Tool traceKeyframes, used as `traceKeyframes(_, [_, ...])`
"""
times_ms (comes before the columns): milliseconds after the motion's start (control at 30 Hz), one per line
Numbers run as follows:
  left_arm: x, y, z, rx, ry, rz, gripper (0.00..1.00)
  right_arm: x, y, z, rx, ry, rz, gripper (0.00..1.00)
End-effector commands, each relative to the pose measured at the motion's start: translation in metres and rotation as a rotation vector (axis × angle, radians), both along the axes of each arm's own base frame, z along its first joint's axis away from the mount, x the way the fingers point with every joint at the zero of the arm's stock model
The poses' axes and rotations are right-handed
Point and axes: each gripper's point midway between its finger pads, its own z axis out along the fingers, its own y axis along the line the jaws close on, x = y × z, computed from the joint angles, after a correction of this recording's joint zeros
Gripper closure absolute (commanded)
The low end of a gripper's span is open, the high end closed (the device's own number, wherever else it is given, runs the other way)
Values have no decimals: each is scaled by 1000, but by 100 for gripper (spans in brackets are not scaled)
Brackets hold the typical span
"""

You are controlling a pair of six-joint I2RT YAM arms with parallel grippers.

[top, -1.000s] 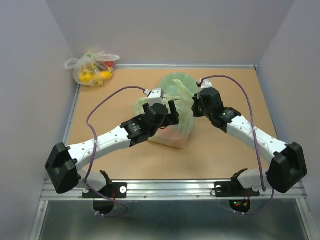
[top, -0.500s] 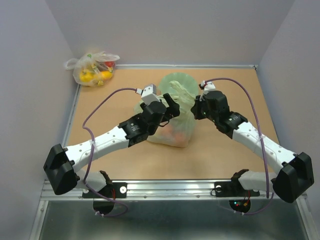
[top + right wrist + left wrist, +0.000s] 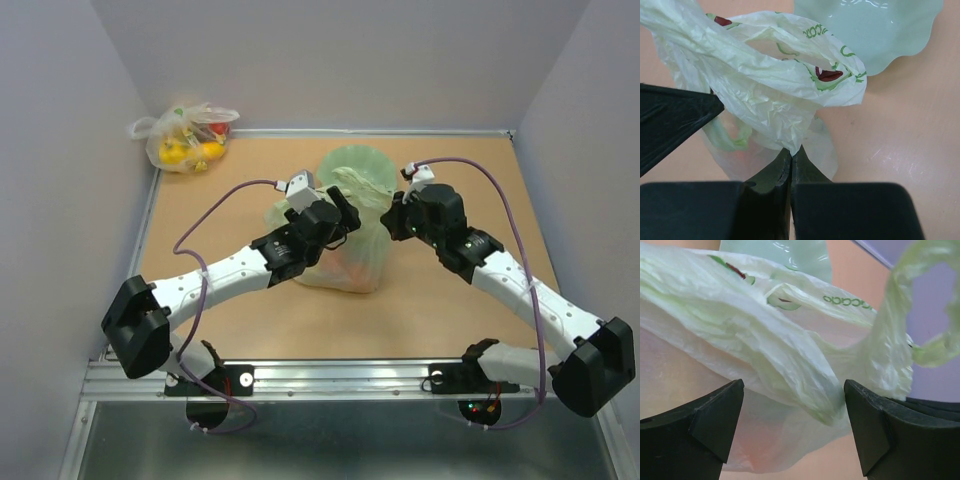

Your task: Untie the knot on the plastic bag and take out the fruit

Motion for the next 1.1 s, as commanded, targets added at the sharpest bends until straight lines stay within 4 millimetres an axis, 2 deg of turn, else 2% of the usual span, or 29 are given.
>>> traceKeyframes(0, [14, 9, 17, -65, -10, 69, 12, -2, 2, 19, 31, -88, 39, 100])
traceKeyframes(67, [20, 19, 13, -60, -6, 96, 19, -4, 0, 24, 30, -104, 41, 100])
traceKeyframes(267, [37, 49, 8, -50, 2, 157, 59, -15, 4, 32, 43, -130, 100, 100])
traceKeyframes(300, [39, 52, 6, -49, 4, 158, 81, -14, 2, 33, 42, -136, 91, 100])
traceKeyframes(367, [43, 63, 9, -24, -7, 160, 100, -13, -4, 33, 34, -143, 59, 100])
traceKeyframes(400, [49, 75, 10, -11, -13, 186, 100, -8, -14, 33, 16, -155, -2, 100])
traceKeyframes(467, [50, 100, 15, 47, -22, 212, 100, -5, -27, 36, -13, -182, -61, 100])
traceKeyframes(500, [57, 128, 14, 83, -15, 274, 100, -2, -41, 44, -40, -217, -124, 100])
traceKeyframes(567, [61, 165, 40, 134, -67, 326, 100, 2, -51, 63, -58, -271, -169, 100])
traceKeyframes(600, [65, 191, 49, 157, -78, 377, 100, 3, -58, 72, -88, -306, -182, 100])
traceKeyframes(667, [62, 215, 85, 224, -146, 384, 100, 3, -60, 93, -95, -358, -181, 100])
traceKeyframes(767, [48, 234, 102, 318, -136, 395, 100, -4, -59, 105, -105, -403, -135, 99])
traceKeyframes(833, [34, 241, 87, 372, -71, 378, 100, -12, -58, 94, -89, -387, -114, 100])
traceKeyframes(867, [25, 246, 72, 387, -38, 376, 100, -19, -61, 97, -72, -400, -114, 100])
traceKeyframes(900, [18, 250, 60, 397, -9, 379, 100, -23, -64, 90, -56, -386, -123, 100])
traceKeyframes(933, [6, 259, 52, 396, 16, 399, 100, -30, -65, 70, -39, -333, -127, 100])
traceKeyframes(967, [-2, 267, 28, 420, 65, 407, 100, -40, -69, 72, -7, -335, -133, 100])
traceKeyframes(1000, [-8, 269, 19, 423, 82, 405, 100, -45, -70, 67, 9, -317, -137, 100])
traceKeyframes(1033, [-17, 268, 9, 422, 98, 377, 100, -53, -70, 55, 31, -264, -133, 96])
traceKeyframes(1067, [-20, 259, 6, 404, 101, 318, 100, -60, -70, 59, 52, -271, -117, 88])
